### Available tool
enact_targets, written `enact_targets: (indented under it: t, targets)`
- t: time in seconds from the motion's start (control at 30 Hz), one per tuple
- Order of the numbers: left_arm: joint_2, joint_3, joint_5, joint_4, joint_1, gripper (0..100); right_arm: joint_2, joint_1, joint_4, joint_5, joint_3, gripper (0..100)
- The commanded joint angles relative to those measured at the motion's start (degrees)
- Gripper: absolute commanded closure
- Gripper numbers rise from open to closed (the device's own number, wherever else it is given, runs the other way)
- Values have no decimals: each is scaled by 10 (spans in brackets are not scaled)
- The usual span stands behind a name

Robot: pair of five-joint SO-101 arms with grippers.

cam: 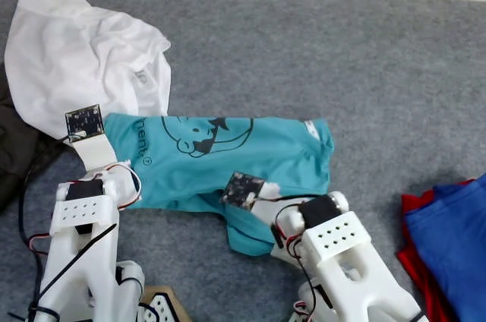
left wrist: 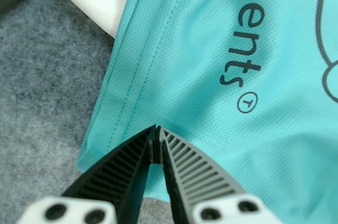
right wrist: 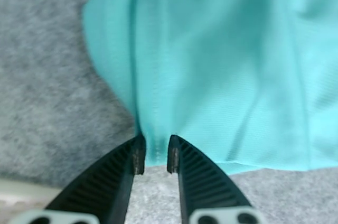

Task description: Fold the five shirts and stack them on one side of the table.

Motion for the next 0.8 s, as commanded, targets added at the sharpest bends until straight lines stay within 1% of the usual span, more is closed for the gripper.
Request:
enact_targets:
  t: [0.0,0.07,0.1,0.37,0.5,0.77]
  targets:
    - [-4,-2,2,-10,5,988,1,29,-18,9,-4,947]
    - [-4,-2,2,-10,5,988,1,36,-20,9,-7,988]
    - [-4,-2,2,-10,5,989,0,37,-20,9,-8,992]
    - [-4,-1,2,-10,5,989,-3,45,-40,7,-16,991]
    - [-4,-1,2,-10,5,988,-2,65,-57,5,-31,991]
    - [-4,-1,2,-10,5,988,1,97,-57,5,-85,991]
